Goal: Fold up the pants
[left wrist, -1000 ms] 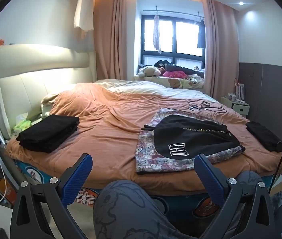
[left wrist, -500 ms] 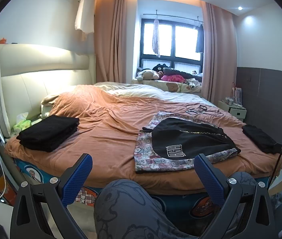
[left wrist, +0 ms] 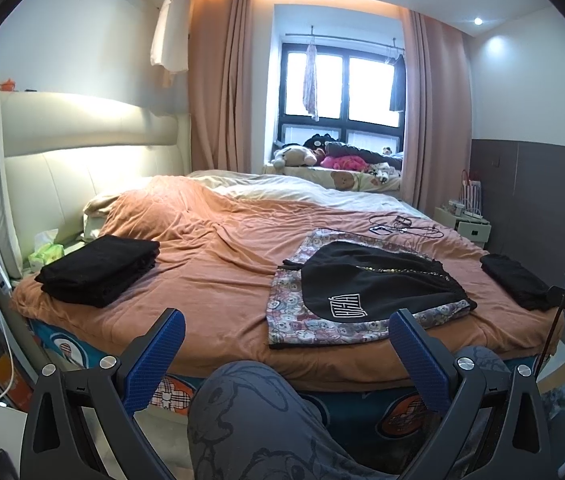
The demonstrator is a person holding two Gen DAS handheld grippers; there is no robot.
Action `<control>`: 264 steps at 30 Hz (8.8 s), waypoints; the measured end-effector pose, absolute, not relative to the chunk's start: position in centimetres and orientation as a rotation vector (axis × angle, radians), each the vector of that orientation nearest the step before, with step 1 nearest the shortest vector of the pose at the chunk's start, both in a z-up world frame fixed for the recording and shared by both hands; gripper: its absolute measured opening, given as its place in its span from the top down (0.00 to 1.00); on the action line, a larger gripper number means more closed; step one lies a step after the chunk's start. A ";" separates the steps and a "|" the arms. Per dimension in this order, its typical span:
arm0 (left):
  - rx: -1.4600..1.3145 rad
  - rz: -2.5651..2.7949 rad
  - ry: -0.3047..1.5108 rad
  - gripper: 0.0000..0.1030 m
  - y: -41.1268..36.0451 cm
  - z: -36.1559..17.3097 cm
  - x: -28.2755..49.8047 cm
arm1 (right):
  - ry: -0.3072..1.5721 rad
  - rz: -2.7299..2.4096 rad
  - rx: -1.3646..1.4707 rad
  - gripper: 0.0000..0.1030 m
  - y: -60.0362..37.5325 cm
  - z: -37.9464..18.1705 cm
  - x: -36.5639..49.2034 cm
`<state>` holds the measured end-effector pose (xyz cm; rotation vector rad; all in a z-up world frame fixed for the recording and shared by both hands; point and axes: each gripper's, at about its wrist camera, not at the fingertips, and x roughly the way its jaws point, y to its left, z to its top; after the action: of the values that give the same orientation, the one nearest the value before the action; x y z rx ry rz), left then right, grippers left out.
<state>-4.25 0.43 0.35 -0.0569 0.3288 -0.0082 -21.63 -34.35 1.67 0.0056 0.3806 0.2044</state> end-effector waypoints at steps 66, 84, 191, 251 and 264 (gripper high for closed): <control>-0.094 -0.019 0.421 0.00 1.0 -1.6 2.4 | 0.442 0.182 0.080 0.00 -35.8 -0.2 -14.9; -0.169 -0.019 0.649 0.00 1.8 -8.0 12.0 | 0.597 0.100 0.162 0.00 -38.0 -2.3 -5.9; -0.390 -0.147 0.622 0.94 0.5 -0.1 55.0 | 0.666 0.176 0.688 0.89 -48.1 -3.8 27.1; 0.285 -0.283 0.894 0.96 -5.9 -14.8 72.7 | 0.814 0.114 0.110 0.80 -44.7 -3.6 37.7; 0.280 -0.205 0.806 0.96 -7.6 -9.0 76.8 | 0.774 0.071 0.177 0.81 -45.4 -2.4 38.5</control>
<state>76.81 -7.60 -9.04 0.2804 0.8063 -0.2049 38.49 -45.41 -2.36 0.1775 0.7743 0.0712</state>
